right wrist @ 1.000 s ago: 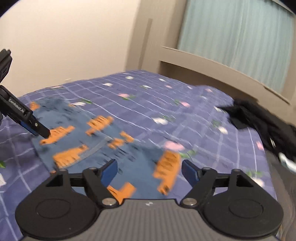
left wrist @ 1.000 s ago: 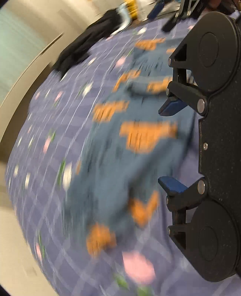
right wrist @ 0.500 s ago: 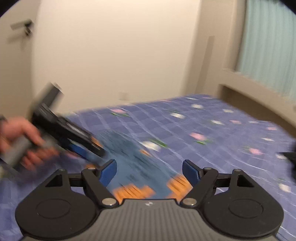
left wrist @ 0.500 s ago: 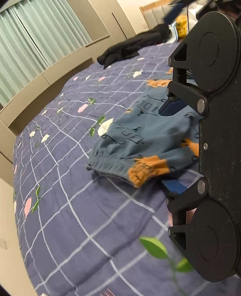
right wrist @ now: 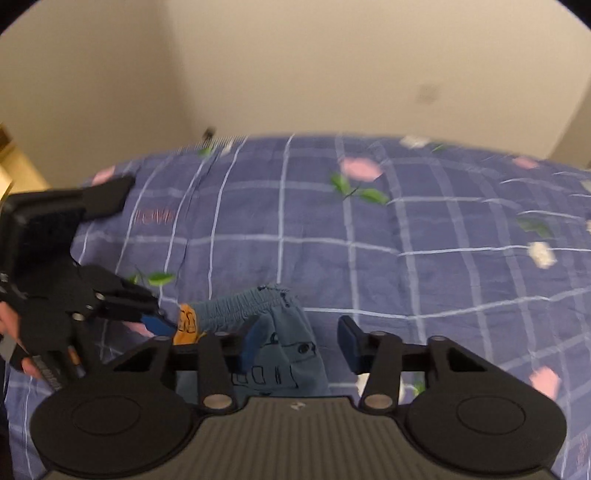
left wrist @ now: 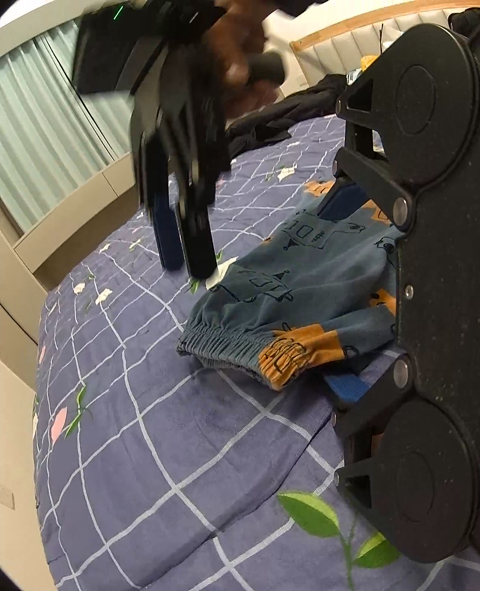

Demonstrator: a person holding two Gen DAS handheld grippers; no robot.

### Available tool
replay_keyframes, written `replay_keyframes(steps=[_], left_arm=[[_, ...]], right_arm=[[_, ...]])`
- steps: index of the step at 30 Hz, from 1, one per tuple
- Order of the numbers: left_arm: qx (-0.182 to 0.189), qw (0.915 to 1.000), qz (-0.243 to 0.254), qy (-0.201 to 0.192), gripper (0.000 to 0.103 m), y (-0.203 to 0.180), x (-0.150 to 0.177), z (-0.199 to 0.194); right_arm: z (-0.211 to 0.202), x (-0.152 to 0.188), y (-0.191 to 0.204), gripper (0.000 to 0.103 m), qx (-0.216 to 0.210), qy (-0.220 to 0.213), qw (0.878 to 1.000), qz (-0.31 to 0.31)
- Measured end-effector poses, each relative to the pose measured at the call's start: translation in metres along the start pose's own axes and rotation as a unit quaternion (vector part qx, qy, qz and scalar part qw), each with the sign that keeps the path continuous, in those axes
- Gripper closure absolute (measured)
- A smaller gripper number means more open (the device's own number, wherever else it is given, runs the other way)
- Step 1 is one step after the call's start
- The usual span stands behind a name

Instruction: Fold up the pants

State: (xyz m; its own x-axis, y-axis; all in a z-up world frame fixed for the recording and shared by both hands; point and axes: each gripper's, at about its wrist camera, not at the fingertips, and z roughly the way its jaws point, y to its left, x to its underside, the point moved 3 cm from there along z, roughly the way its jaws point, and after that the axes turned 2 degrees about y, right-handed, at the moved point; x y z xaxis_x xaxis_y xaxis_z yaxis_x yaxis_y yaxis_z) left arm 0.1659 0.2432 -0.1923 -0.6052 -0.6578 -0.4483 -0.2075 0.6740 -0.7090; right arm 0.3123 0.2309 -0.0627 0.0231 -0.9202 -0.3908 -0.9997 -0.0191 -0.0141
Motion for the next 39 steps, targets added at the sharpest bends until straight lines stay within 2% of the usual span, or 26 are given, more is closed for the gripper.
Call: replay_keyframes(steps=[3, 4, 8, 9, 10, 11, 14, 17, 23, 26, 28, 29, 30, 32, 39], left_arm=[[0.006, 0.9999, 0.014, 0.001, 0.015, 0.0, 0.002, -0.001], [0.007, 0.9998, 0.016, 0.001, 0.015, 0.001, 0.002, -0.001], [0.014, 0.9998, 0.014, 0.001, 0.016, 0.004, 0.001, -0.002], [0.015, 0.9998, 0.014, 0.001, 0.016, 0.005, 0.001, -0.002], [0.015, 0.9998, 0.015, 0.001, 0.016, 0.005, 0.001, -0.003], [0.017, 0.9998, 0.015, 0.0, 0.016, 0.005, 0.001, -0.004], [0.022, 0.9997, 0.006, -0.004, 0.016, 0.007, 0.0, -0.007], [0.025, 0.9996, 0.006, -0.006, 0.016, 0.009, -0.002, -0.007], [0.018, 0.9989, 0.038, -0.022, 0.012, 0.003, -0.011, -0.01], [0.038, 0.9972, 0.058, -0.03, 0.008, -0.002, -0.017, -0.005], [0.072, 0.9956, 0.055, -0.027, 0.02, -0.003, -0.019, 0.002], [0.09, 0.9942, 0.054, -0.022, 0.045, -0.004, -0.019, 0.006], [0.093, 0.9937, 0.06, -0.013, 0.074, -0.007, -0.019, 0.008], [0.079, 0.9929, 0.088, -0.016, 0.079, -0.018, -0.016, 0.007], [0.071, 0.9866, 0.141, -0.042, 0.079, -0.089, -0.002, -0.008]], right_arm=[[0.027, -0.009, -0.004, 0.056, -0.029, 0.048, 0.998, -0.021], [0.035, -0.011, -0.005, 0.054, -0.029, 0.057, 0.998, -0.026], [0.066, -0.015, -0.005, 0.051, -0.075, 0.108, 0.991, -0.015], [0.073, -0.013, -0.005, 0.054, -0.081, 0.118, 0.99, -0.012], [0.074, -0.013, -0.004, 0.075, -0.088, 0.115, 0.989, -0.018], [0.071, -0.012, 0.0, 0.084, -0.104, 0.105, 0.989, -0.033], [0.057, -0.008, -0.003, 0.087, -0.104, 0.072, 0.991, -0.038], [0.029, 0.003, -0.009, 0.087, -0.14, 0.036, 0.989, -0.013], [-0.021, 0.011, -0.005, 0.087, -0.181, -0.01, 0.983, -0.015], [-0.039, 0.012, -0.005, 0.087, -0.196, -0.026, 0.98, -0.018], [-0.045, 0.01, -0.006, 0.087, -0.199, -0.032, 0.979, -0.019], [-0.046, 0.011, -0.006, 0.087, -0.195, -0.032, 0.98, -0.017], [-0.046, 0.013, -0.006, 0.087, -0.192, -0.032, 0.981, -0.016], [-0.047, 0.018, -0.008, 0.087, -0.178, -0.032, 0.983, -0.013], [-0.09, 0.053, -0.016, 0.086, -0.156, -0.053, 0.986, 0.003]])
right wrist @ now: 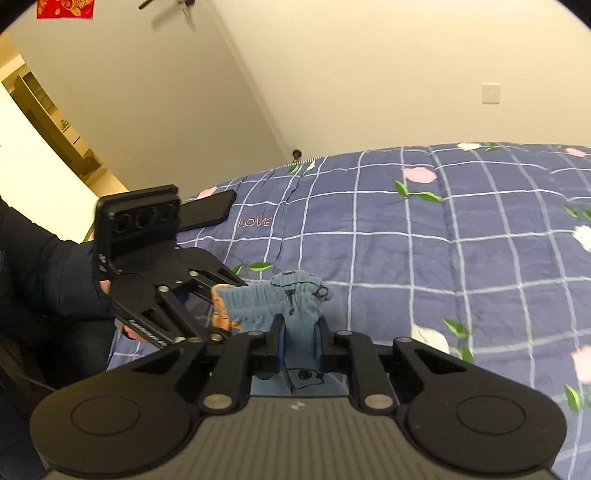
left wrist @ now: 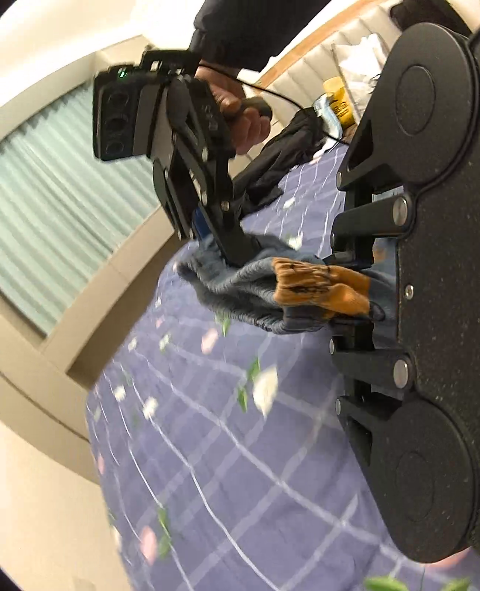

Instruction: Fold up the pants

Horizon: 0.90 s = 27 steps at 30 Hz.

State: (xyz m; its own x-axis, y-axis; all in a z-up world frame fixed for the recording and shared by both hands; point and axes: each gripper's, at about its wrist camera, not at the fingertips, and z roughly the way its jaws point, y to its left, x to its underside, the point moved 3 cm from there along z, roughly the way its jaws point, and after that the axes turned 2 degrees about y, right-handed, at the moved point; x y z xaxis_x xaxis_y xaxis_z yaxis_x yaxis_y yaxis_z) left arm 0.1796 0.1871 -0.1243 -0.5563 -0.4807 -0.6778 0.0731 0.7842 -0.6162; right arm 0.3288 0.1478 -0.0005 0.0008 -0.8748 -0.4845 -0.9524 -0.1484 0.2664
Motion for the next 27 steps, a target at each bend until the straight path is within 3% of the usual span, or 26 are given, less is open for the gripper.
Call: replay_keyframes(steps=[5, 10, 19, 21, 23, 27], left_arm=[[0.018, 0.9993, 0.033, 0.003, 0.08, -0.073, 0.015, 0.021], [0.026, 0.9976, 0.061, 0.022, 0.079, -0.142, 0.054, 0.056], [0.0, 0.992, 0.089, 0.09, 0.079, -0.2, 0.131, 0.124], [-0.014, 0.9888, 0.105, 0.105, 0.073, -0.203, 0.141, 0.134], [-0.027, 0.9842, 0.132, 0.115, 0.07, -0.209, 0.151, 0.142], [-0.028, 0.9783, 0.162, 0.126, 0.05, -0.22, 0.16, 0.142]], right_arm=[[-0.05, 0.04, 0.016, 0.086, 0.03, 0.001, 1.0, 0.01], [-0.092, 0.104, 0.027, 0.086, 0.06, 0.015, 0.997, 0.041], [-0.109, 0.225, 0.031, 0.086, 0.068, 0.019, 0.993, 0.091], [-0.103, 0.248, 0.029, 0.085, 0.064, 0.011, 0.992, 0.105], [-0.098, 0.269, 0.027, 0.077, 0.064, 0.001, 0.991, 0.118], [-0.094, 0.305, 0.025, 0.063, 0.075, -0.008, 0.987, 0.145]])
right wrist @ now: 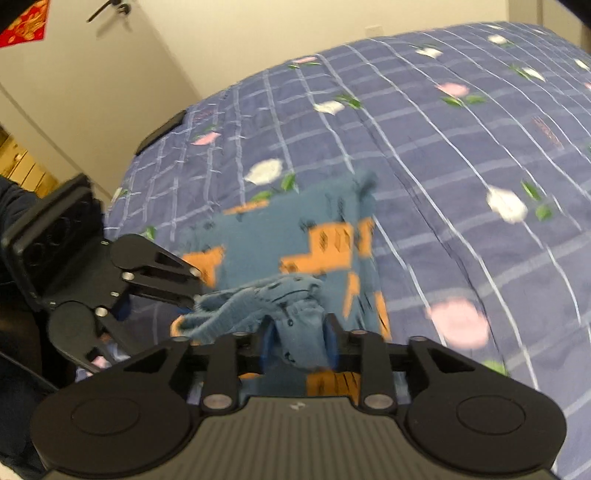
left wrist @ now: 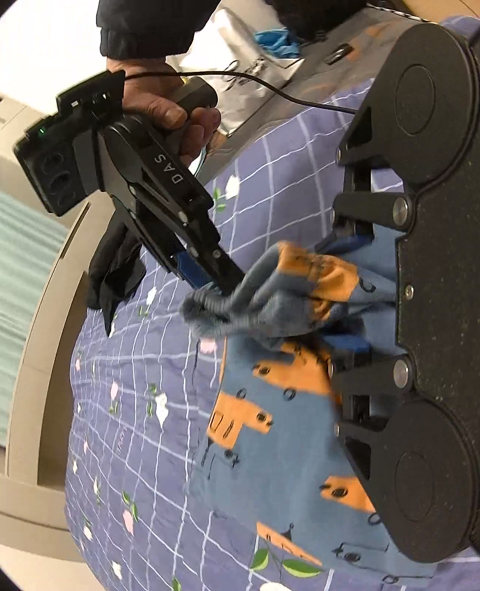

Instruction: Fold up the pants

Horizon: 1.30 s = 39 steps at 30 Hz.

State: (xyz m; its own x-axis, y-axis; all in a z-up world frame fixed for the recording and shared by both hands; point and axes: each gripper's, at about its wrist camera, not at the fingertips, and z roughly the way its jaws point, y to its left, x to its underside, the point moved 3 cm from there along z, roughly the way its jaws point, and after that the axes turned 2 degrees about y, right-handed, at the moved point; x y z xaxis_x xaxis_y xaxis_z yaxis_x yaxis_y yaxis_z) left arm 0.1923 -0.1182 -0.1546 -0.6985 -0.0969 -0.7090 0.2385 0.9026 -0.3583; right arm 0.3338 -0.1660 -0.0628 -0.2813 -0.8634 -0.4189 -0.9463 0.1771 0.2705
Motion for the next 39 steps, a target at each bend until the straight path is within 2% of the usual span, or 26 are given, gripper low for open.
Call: replay_keyframes(steps=[4, 6, 8, 9, 10, 11, 13, 18, 26, 29, 32, 34, 35, 37, 39], left_arm=[[0.007, 0.9997, 0.024, 0.0, 0.044, -0.013, 0.001, -0.005], [0.013, 0.9997, 0.021, 0.006, 0.038, -0.015, 0.0, -0.007], [0.015, 0.9995, 0.012, 0.026, 0.03, -0.014, 0.001, -0.005], [0.01, 0.9994, 0.009, 0.032, 0.03, -0.014, 0.001, -0.003], [0.008, 0.9994, 0.008, 0.034, 0.03, -0.015, 0.0, -0.003], [0.006, 0.9992, 0.01, 0.038, 0.029, -0.015, 0.001, -0.002], [0.002, 0.9989, 0.015, 0.044, 0.028, -0.018, 0.002, -0.001], [-0.001, 0.9983, 0.006, 0.058, 0.026, -0.018, 0.004, 0.002], [-0.001, 0.9978, 0.012, 0.065, 0.025, -0.021, 0.003, -0.001], [0.01, 0.9992, 0.01, 0.037, 0.024, -0.014, -0.008, -0.016], [0.005, 0.9998, -0.021, 0.0, 0.015, 0.015, -0.027, -0.023], [0.012, 0.9985, -0.053, -0.002, 0.013, 0.039, -0.035, -0.018], [0.013, 0.9983, -0.056, 0.01, 0.013, 0.051, -0.035, -0.01], [-0.018, 0.9981, -0.04, 0.044, 0.02, 0.07, -0.029, 0.003], [-0.042, 0.9978, -0.001, 0.052, 0.032, 0.081, -0.022, 0.004]], right_arm=[[-0.014, 0.03, -0.007, 0.058, 0.021, -0.006, 0.999, 0.029], [-0.027, 0.041, -0.009, 0.058, 0.035, -0.024, 0.998, 0.044], [-0.047, 0.047, -0.005, 0.055, 0.05, -0.075, 0.994, 0.057], [-0.056, 0.05, -0.002, 0.051, 0.054, -0.114, 0.99, 0.065], [-0.063, 0.051, 0.002, 0.042, 0.064, -0.15, 0.984, 0.072], [-0.067, 0.053, 0.006, 0.038, 0.074, -0.183, 0.977, 0.08], [-0.064, 0.056, 0.016, 0.038, 0.08, -0.219, 0.969, 0.085], [-0.029, 0.065, 0.02, 0.039, 0.113, -0.198, 0.969, 0.093], [-0.007, 0.096, 0.014, 0.039, 0.139, -0.172, 0.968, 0.116], [-0.006, 0.104, 0.014, 0.039, 0.14, -0.185, 0.964, 0.128], [-0.009, 0.108, 0.016, 0.039, 0.142, -0.211, 0.957, 0.139], [-0.013, 0.111, 0.017, 0.039, 0.146, -0.228, 0.951, 0.149], [-0.014, 0.115, 0.018, 0.039, 0.149, -0.237, 0.947, 0.155], [-0.016, 0.12, 0.019, 0.038, 0.155, -0.252, 0.941, 0.167], [-0.018, 0.126, 0.022, 0.038, 0.164, -0.263, 0.934, 0.179]])
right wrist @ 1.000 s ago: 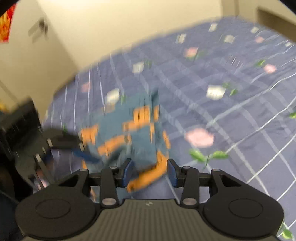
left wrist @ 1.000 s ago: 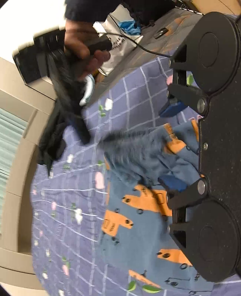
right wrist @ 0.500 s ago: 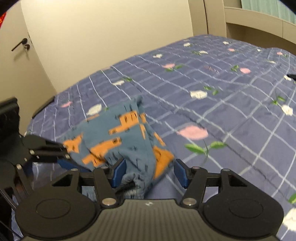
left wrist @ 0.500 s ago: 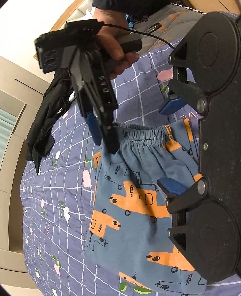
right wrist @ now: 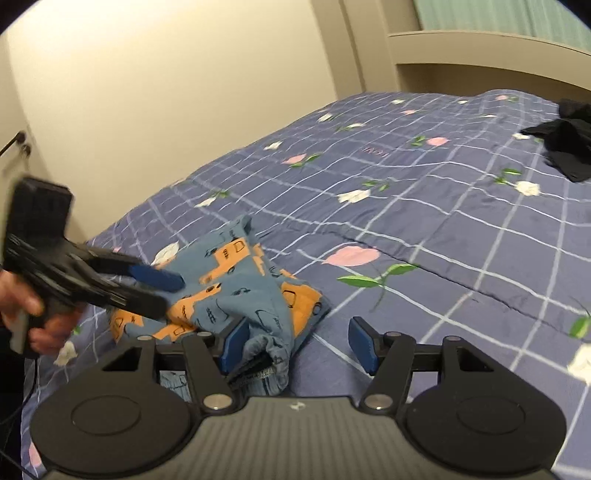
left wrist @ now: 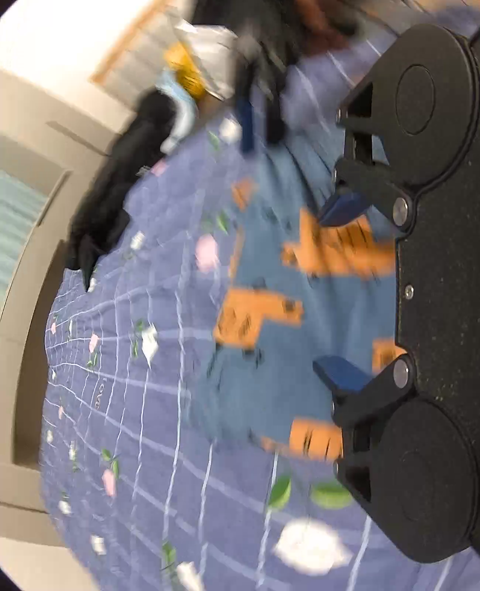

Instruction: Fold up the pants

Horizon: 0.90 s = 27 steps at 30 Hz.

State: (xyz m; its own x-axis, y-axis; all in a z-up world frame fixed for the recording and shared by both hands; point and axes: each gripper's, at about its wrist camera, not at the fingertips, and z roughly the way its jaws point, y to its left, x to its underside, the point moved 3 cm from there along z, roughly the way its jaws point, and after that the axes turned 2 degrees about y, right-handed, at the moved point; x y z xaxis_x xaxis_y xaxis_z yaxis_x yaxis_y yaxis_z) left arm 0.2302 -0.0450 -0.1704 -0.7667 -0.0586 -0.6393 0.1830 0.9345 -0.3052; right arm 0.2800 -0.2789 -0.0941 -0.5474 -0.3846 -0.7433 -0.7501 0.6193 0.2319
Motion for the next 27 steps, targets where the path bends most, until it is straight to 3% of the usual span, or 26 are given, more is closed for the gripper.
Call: replay_keyframes(steps=[1, 2, 4, 5, 8, 10, 14, 16, 21, 24, 27], left_arm=[[-0.005, 0.9999, 0.014, 0.0, 0.037, 0.006, 0.003, -0.002], [-0.006, 0.9997, 0.022, 0.001, 0.048, 0.013, 0.006, -0.005], [-0.004, 0.9999, 0.01, 0.002, 0.052, 0.026, 0.005, -0.014], [-0.01, 1.0, -0.002, -0.002, 0.046, 0.03, 0.001, -0.022], [-0.005, 0.9985, -0.015, -0.052, 0.009, 0.034, -0.018, -0.044], [-0.003, 0.998, -0.02, -0.06, 0.007, 0.035, -0.035, -0.04], [0.052, 0.9983, -0.025, -0.01, 0.012, 0.034, -0.062, -0.002], [0.059, 0.9979, -0.021, 0.015, 0.015, 0.034, -0.069, 0.016], [0.034, 0.9955, 0.031, 0.082, 0.023, 0.034, -0.072, 0.049], [0.023, 0.9927, 0.068, 0.096, 0.025, 0.037, -0.072, 0.049], [0.02, 0.9923, 0.076, 0.096, 0.025, 0.04, -0.073, 0.052]], right_arm=[[-0.004, 0.002, 0.002, 0.037, 0.005, -0.006, 1.0, 0.002], [-0.008, 0.003, 0.004, 0.037, 0.013, -0.011, 1.0, 0.004], [-0.018, 0.005, 0.013, 0.037, 0.023, -0.025, 0.999, -0.002], [-0.024, 0.005, 0.02, 0.037, 0.029, -0.033, 0.999, -0.006], [-0.037, 0.007, 0.049, 0.033, 0.032, -0.054, 0.998, -0.016], [-0.035, 0.008, 0.071, 0.032, 0.017, -0.056, 0.998, -0.022], [-0.01, 0.008, 0.124, 0.032, -0.035, -0.029, 0.999, -0.028], [0.012, 0.008, 0.149, 0.032, -0.066, -0.008, 0.997, -0.034], [0.071, 0.006, 0.189, 0.032, -0.065, 0.016, 0.997, -0.048], [0.098, 0.014, 0.197, 0.03, -0.047, 0.047, 0.996, -0.053], [0.1, 0.025, 0.21, 0.02, -0.054, 0.052, 0.995, -0.06]])
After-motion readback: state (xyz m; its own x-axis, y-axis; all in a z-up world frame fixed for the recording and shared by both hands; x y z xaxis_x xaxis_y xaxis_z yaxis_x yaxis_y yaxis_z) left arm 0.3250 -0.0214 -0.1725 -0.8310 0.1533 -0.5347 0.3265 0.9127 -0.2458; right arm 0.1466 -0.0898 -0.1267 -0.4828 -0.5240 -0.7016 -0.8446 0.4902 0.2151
